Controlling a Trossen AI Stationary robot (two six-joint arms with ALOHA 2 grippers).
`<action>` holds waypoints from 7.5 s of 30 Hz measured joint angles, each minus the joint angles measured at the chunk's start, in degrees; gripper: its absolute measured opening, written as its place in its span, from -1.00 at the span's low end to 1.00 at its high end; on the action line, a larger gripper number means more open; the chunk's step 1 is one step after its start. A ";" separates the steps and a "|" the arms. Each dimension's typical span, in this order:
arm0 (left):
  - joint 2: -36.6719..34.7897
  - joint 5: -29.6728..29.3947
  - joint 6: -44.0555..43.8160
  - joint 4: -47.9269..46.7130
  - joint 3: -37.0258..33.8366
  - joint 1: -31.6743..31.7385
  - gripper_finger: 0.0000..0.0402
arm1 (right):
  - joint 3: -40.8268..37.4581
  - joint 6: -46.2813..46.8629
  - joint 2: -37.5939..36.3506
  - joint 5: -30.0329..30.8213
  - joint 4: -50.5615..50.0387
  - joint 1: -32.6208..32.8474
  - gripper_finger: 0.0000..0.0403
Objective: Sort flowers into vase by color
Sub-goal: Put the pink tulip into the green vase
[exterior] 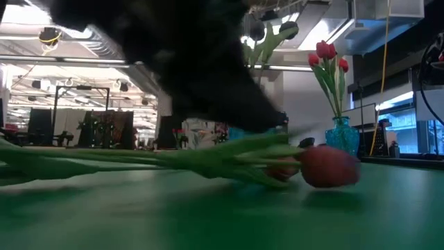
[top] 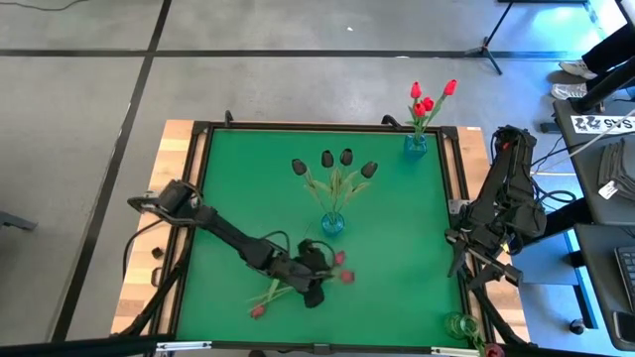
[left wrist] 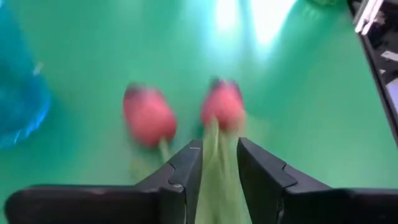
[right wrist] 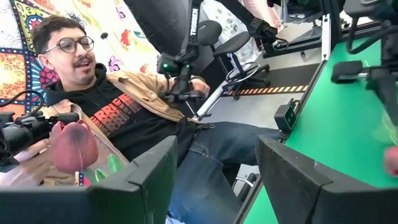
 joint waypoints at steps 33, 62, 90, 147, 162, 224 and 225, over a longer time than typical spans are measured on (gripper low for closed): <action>10.61 -2.32 9.65 -6.85 12.51 -1.03 -0.23 | 0.00 -3.08 0.03 4.79 -0.11 0.00 0.08; 10.20 -3.18 15.82 13.74 25.93 7.18 -0.91 | 0.00 -2.99 0.04 5.40 -0.05 0.00 0.08; 10.50 -13.48 -3.62 -21.01 25.81 3.26 -0.37 | 0.00 -2.91 0.07 6.97 -3.32 0.00 0.08; -20.14 -46.57 -25.36 -23.55 -16.66 -4.27 -0.67 | -0.04 88.69 55.92 2.02 9.02 -42.70 -0.11; -20.20 -45.11 -26.58 -17.87 -19.90 -2.50 -0.67 | 0.98 87.29 63.98 1.75 17.61 -48.76 -0.14; -20.20 -35.75 -13.10 13.46 -19.86 -6.48 -0.67 | 2.64 -2.66 6.68 -40.03 36.70 -32.98 -0.94; -20.20 -35.67 -13.03 13.83 -19.86 -6.74 -0.67 | 2.78 -2.62 6.41 -40.62 36.66 -32.98 -0.94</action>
